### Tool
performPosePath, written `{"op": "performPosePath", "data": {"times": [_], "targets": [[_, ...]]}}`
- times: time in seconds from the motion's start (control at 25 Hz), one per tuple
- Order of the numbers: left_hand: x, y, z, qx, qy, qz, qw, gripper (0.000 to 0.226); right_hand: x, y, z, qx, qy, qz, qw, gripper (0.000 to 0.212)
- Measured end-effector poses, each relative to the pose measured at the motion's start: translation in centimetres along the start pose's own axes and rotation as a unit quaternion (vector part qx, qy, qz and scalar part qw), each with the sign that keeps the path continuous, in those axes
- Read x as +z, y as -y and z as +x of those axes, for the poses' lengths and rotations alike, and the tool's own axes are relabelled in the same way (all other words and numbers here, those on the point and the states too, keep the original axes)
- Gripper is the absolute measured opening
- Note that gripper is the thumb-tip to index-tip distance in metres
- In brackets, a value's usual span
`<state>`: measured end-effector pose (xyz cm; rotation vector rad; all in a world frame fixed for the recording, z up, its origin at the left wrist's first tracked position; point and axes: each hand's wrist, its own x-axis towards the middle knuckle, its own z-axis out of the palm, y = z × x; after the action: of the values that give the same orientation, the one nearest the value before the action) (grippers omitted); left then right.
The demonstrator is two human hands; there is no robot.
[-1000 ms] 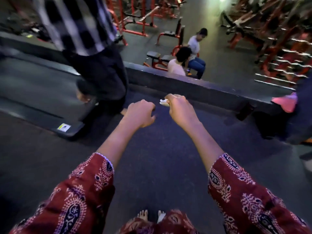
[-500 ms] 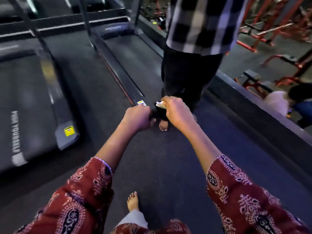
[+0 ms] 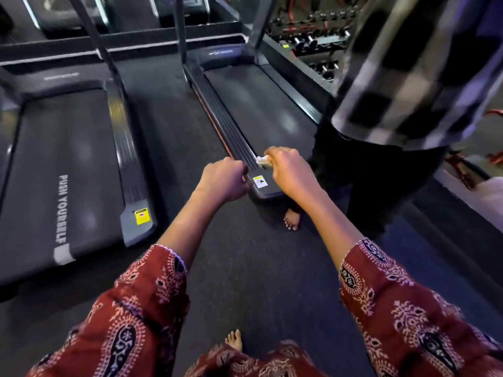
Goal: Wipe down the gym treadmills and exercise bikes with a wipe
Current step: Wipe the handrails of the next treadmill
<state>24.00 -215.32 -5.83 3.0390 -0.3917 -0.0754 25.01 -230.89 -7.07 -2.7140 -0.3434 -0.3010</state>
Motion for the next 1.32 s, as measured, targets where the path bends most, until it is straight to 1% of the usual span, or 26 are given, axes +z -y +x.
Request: {"op": "performPosePath", "data": {"times": [0.16,0.28,0.44,0.68,0.8,0.96,1.16,1.32], "targets": [[0.6,4.6,1.7,-0.014,0.014,-0.002,1.0,0.038,2.6,2.3,4.3,-0.011,0.019,0.006,1.0,0.021],[0.8,8.0,4.5,-0.028,0.014,0.003,1.0,0.039,4.6,3.7,7.8,-0.02,0.014,0.011,1.0,0.024],[0.6,12.2,9.2,-0.048,0.013,-0.009,0.999,0.037,7.2,4.2,14.0,-0.032,0.03,0.029,0.999,0.024],[-0.9,20.2,19.3,-0.097,0.007,-0.003,0.995,0.039,11.1,4.9,27.7,-0.082,0.036,0.044,0.995,0.02],[-3.5,24.1,26.0,-0.125,0.007,0.0,0.992,0.037,12.4,5.7,36.8,-0.111,0.045,0.058,0.991,0.023],[-6.1,29.3,33.5,-0.157,-0.034,-0.012,0.987,0.037,14.0,7.3,47.7,-0.149,0.031,0.059,0.987,0.025],[-5.9,36.9,40.4,-0.199,-0.012,-0.019,0.98,0.035,18.6,9.3,58.0,-0.185,0.053,0.073,0.979,0.025],[-6.7,44.3,48.4,-0.202,-0.043,-0.013,0.978,0.036,22.3,11.7,67.7,-0.198,0.044,0.064,0.977,0.026]]}}
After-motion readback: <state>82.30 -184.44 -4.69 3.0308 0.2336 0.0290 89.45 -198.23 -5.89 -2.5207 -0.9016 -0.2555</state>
